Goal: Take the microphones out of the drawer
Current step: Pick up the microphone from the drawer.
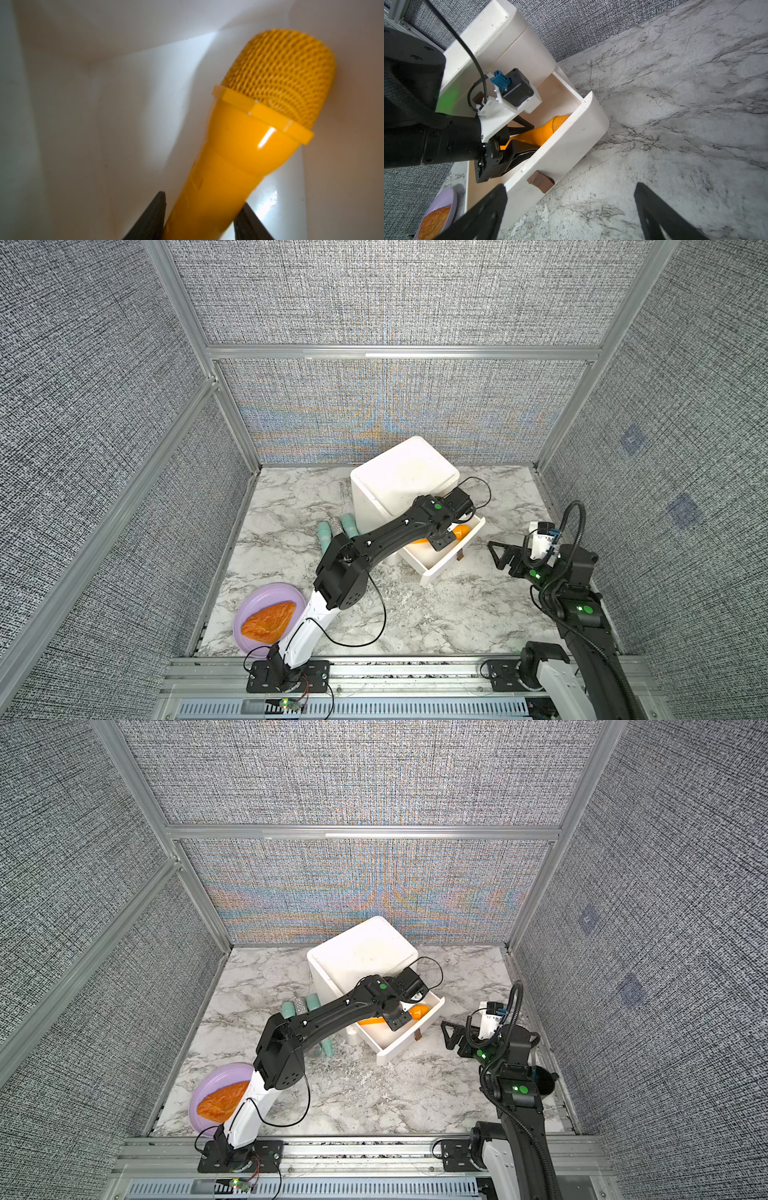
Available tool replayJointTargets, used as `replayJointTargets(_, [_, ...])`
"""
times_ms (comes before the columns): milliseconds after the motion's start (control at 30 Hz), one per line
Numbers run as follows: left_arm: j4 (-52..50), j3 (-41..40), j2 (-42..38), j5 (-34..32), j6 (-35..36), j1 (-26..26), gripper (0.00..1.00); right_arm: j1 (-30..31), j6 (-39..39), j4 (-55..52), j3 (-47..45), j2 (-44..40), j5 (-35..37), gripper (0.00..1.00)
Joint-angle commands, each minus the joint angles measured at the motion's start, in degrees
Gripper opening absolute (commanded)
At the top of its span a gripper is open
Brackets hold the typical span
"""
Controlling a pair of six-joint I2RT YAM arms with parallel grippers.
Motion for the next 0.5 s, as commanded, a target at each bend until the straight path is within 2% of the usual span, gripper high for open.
replayJointTargets(0, [-1.43,-0.98,0.03,-0.04,-0.27,0.18,0.48,0.05,0.12,2.06,-0.09,0.26,-0.25,0.98])
replayJointTargets(467, [1.56,-4.55,-4.83,-2.52,1.68,0.34,0.22,0.03,0.08,2.32,-0.26,-0.18,-0.75,0.98])
